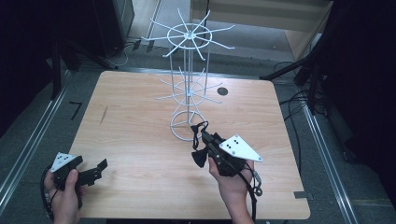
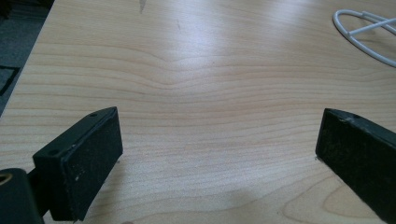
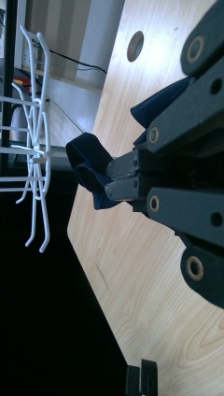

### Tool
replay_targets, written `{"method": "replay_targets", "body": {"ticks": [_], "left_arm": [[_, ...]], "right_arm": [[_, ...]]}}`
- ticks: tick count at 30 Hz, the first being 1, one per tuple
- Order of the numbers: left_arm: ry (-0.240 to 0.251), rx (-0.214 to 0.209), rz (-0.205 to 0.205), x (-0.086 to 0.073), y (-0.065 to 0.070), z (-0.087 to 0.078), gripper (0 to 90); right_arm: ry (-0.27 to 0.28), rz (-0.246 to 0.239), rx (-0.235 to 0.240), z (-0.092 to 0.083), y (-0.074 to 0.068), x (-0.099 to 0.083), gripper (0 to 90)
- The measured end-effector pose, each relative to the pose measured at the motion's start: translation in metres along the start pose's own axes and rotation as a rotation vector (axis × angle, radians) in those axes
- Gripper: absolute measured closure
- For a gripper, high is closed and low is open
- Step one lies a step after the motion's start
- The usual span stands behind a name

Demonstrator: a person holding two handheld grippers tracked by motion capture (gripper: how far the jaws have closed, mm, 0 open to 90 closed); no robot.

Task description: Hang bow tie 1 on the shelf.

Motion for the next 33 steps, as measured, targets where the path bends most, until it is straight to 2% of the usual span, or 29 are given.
{"method": "replay_targets", "body": {"ticks": [33], "left_arm": [[0.002,-0.001,0.001,0.0,0.0,0.0,0.9]], "right_arm": [[0.055,-0.019,0.003,-0.006,0.001,0.033,90.0]]}}
Point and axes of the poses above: each handheld gripper's, and its own axes: z roughly forward along the jaws, x roughly out of its top, y roughly to its right, the point moved 10 cm from there along z, roughly forward along the jaws, and after that the axes turned 5 degrees about -z, right-handed, at the moved point
